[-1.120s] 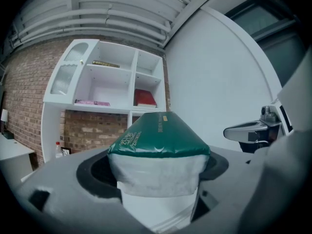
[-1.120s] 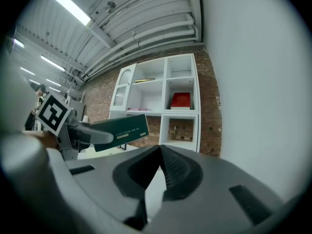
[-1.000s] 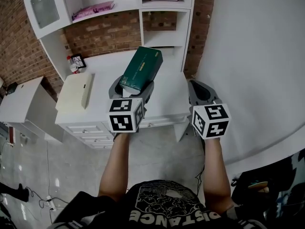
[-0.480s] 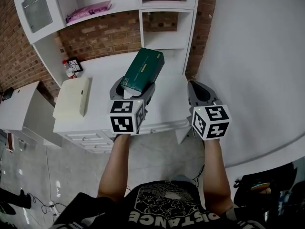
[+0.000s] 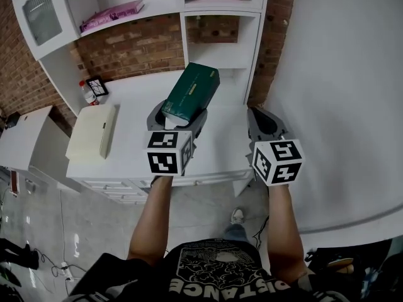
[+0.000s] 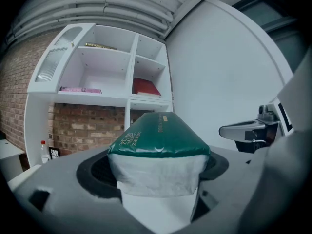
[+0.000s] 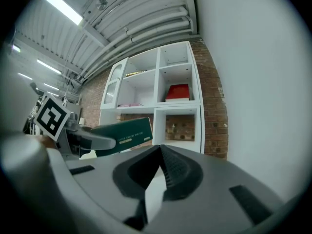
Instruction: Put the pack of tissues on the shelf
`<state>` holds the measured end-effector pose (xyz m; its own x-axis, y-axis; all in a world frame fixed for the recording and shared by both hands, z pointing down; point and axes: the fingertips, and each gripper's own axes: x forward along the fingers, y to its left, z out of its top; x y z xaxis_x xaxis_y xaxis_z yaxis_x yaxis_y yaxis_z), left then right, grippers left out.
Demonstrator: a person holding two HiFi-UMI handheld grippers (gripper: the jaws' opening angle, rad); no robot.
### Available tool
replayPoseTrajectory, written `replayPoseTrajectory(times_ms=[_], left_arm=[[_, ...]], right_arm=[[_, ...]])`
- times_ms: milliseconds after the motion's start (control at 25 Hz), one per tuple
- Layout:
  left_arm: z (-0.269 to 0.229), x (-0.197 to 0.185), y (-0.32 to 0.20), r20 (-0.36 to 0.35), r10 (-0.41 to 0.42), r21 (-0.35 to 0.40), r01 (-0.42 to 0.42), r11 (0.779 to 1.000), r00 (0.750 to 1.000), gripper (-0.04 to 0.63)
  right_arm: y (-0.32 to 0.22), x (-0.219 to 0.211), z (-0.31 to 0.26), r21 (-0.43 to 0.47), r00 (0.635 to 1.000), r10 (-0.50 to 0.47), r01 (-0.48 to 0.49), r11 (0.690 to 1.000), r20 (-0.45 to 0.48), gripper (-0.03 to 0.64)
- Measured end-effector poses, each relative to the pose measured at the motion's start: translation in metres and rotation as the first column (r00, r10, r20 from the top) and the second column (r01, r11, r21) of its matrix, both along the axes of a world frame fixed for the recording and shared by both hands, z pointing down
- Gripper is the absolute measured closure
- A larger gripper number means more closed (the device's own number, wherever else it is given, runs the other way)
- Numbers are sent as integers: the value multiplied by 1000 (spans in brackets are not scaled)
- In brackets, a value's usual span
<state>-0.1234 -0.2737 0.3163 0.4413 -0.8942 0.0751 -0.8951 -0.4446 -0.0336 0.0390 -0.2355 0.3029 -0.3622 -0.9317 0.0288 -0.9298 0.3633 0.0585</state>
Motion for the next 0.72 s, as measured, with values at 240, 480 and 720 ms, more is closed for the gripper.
replayPoseTrajectory(times_ms=[240, 480, 720], left_arm=[[3, 29, -52, 7, -47, -12, 47, 999, 999, 146], [0, 54, -98, 24, -92, -26, 93, 995, 995, 146], [5, 68, -137, 45, -143, -45, 145, 988, 989, 146]], right_arm=[[-60, 28, 0, -10, 998, -57, 57, 998, -6, 626], [-117, 45, 0, -21, 991, -131, 131, 991, 9, 626], [-164, 58, 3, -33, 980, -196, 197, 980, 20, 626]])
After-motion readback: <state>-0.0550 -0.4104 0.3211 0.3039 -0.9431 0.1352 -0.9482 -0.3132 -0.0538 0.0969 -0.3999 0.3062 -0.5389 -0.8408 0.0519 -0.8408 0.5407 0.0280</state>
